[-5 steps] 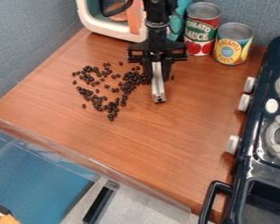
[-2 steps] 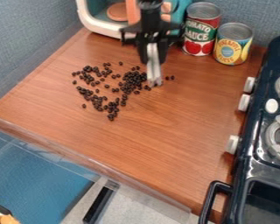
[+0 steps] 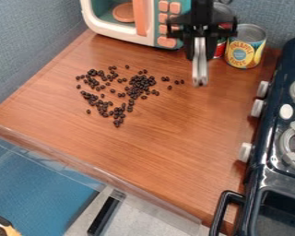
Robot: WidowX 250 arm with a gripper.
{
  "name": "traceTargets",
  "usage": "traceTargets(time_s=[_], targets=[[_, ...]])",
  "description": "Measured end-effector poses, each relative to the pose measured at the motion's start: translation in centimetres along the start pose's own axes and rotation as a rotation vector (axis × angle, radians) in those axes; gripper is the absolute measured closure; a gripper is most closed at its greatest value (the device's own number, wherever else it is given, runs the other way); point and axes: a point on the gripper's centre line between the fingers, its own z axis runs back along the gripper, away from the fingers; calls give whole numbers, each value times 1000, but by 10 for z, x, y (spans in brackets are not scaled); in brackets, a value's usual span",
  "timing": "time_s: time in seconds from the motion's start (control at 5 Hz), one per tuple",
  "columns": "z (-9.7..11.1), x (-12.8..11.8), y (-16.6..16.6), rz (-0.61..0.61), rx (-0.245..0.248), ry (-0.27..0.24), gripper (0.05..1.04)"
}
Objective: Sweep into pile
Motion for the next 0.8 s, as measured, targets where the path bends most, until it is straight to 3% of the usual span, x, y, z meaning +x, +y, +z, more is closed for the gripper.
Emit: traceTargets(time_s=[0.2, 0.4, 0.8], targets=[[-28, -1, -6, -3, 64, 35, 724], [-39, -2, -7, 20, 94, 47, 724], [-43, -3, 32, 128, 102, 84, 724]])
